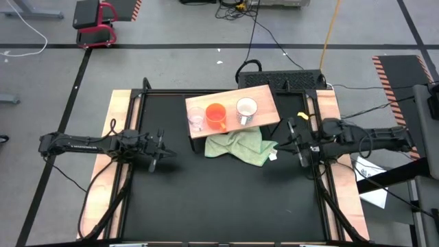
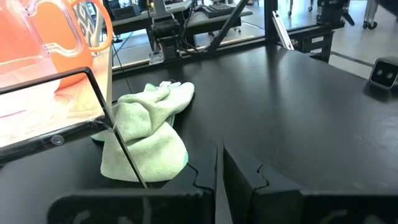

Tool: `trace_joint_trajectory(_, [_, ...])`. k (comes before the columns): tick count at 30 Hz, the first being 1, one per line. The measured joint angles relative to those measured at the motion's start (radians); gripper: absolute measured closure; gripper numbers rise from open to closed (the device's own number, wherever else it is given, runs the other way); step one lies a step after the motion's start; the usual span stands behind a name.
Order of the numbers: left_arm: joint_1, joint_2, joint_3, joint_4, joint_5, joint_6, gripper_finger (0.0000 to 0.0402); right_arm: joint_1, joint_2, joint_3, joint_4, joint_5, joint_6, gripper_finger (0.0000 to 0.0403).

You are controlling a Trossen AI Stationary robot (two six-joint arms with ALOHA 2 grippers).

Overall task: Stack small to large cups/mugs on shelf
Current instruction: Return to Home Position

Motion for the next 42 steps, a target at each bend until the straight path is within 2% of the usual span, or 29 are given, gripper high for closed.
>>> trace_joint_trajectory(9, [0.0, 0.0, 0.0, 0.015, 0.001, -0.012, 0.0376, 0.0, -0.031, -0.11, 0.098, 0.0, -0.042, 0.0403])
trace_joint_trajectory(13, [0.0, 0.0, 0.0, 0.015, 0.001, -0.012, 0.0376, 0.0, -0.084, -0.14, 0.108, 0.0, -0.082, 0.0403])
trace_joint_trajectory(17, [0.0, 0.0, 0.0, 0.015, 0.001, -0.021, 0.0376, 0.0, -0.138, -0.18, 0.179, 0.0, -0.048, 0.0403])
trace_joint_trajectory(30, [0.0, 0.0, 0.0, 0.021, 0.001, -0.045, 0.0376, 0.002, -0.237, -0.335, 0.215, -0.002, -0.025, 0.0403])
trace_joint_trajectory(42, [0.0, 0.0, 0.0, 0.047, -0.006, -0.05, 0.0376, 0.002, -0.326, -0.408, 0.212, -0.002, -0.027, 0.0403])
